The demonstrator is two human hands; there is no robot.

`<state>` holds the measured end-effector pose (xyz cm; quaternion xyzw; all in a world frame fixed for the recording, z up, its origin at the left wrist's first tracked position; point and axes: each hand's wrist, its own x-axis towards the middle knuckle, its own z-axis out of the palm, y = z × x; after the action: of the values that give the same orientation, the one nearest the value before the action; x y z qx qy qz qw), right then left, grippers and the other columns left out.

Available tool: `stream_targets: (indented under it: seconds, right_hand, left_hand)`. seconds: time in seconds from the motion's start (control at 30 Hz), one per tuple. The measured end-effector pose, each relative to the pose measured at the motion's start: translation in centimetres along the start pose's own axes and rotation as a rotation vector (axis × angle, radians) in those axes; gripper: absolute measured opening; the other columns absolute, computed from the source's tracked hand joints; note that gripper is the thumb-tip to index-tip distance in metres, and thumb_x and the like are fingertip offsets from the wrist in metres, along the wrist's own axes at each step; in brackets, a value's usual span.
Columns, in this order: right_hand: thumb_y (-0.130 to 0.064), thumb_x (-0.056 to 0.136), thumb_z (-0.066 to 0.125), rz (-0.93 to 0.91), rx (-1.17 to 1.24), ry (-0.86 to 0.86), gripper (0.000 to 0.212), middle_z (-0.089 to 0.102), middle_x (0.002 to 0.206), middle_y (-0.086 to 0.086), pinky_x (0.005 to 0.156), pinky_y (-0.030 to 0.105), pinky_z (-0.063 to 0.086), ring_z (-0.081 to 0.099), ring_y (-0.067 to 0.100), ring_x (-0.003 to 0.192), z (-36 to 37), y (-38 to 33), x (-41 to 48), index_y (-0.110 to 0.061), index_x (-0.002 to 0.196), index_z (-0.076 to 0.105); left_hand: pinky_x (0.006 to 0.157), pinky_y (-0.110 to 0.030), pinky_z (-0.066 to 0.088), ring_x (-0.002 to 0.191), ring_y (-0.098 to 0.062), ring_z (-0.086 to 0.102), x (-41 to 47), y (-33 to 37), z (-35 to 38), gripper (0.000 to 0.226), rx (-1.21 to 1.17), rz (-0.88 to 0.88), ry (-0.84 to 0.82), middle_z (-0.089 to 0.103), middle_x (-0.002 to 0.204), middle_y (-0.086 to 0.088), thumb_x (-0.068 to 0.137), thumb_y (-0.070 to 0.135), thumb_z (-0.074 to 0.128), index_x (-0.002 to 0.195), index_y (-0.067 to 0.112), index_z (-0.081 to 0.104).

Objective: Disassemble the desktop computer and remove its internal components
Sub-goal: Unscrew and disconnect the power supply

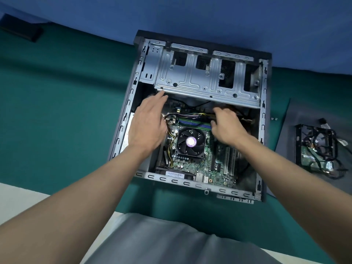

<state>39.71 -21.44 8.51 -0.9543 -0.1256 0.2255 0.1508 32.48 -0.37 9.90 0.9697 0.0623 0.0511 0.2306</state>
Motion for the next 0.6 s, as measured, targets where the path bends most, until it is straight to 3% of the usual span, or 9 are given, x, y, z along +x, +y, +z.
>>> stream_targets:
  seconds: [0.07, 0.2, 0.33, 0.43, 0.6]
  right_hand:
    - [-0.010, 0.094, 0.050, -0.088, 0.062, 0.094, 0.036, 0.054, 0.123, 0.014, 0.103, 0.036, 0.037, 0.048, 0.030, 0.119, -0.1, -1.3, -1.3, -0.004, 0.130, 0.050]
    - [-0.014, 0.095, 0.050, -0.332, 0.038, 0.151, 0.035, 0.056, 0.128, 0.008, 0.105, 0.033, 0.035, 0.048, 0.022, 0.120, 0.7, -3.8, -3.2, -0.009, 0.130, 0.053]
    - [-0.033, 0.096, 0.050, -0.416, -0.054, 0.056, 0.042, 0.052, 0.133, 0.004, 0.105, 0.037, 0.035, 0.041, 0.020, 0.124, 2.1, -5.2, -3.2, -0.014, 0.134, 0.048]
    - [-0.052, 0.090, 0.052, -0.397, -0.187, -0.028, 0.061, 0.045, 0.140, 0.006, 0.106, 0.043, 0.030, 0.033, 0.022, 0.128, 3.7, -6.1, -3.4, -0.017, 0.140, 0.041]
    - [-0.016, 0.081, 0.065, -0.438, -0.322, 0.038, 0.047, 0.048, 0.135, 0.008, 0.102, 0.045, 0.025, 0.031, 0.026, 0.125, 5.3, -6.7, -4.2, -0.018, 0.128, 0.057]
  left_hand:
    - [0.116, -0.028, 0.024, 0.132, -0.020, 0.042, -0.4, 0.1, -0.4, 0.053, -0.079, -0.057, 0.058, 0.051, 0.141, -0.008, 0.084, -0.008, 0.047, 0.135, 0.004, 0.052]
    - [0.113, -0.033, 0.029, 0.126, -0.025, 0.049, -1.0, -0.1, -1.4, 0.047, -0.091, -0.075, 0.070, 0.060, 0.131, -0.011, 0.081, -0.012, 0.052, 0.126, 0.001, 0.060]
    - [0.108, -0.037, 0.031, 0.119, -0.023, 0.055, -2.7, -1.7, -2.2, 0.031, 0.168, -0.006, 0.029, 0.064, 0.126, -0.009, 0.093, 0.009, 0.049, 0.121, 0.007, 0.063]
    - [0.111, -0.034, 0.025, 0.129, -0.017, 0.048, -4.3, -2.5, -2.1, 0.036, 0.299, 0.037, 0.005, 0.056, 0.136, -0.003, 0.100, 0.024, 0.040, 0.130, 0.012, 0.057]
    - [0.111, -0.031, 0.021, 0.131, -0.013, 0.043, -4.5, -2.8, -2.0, 0.041, 0.331, 0.040, 0.000, 0.055, 0.138, 0.001, 0.102, 0.030, 0.034, 0.135, 0.014, 0.053]
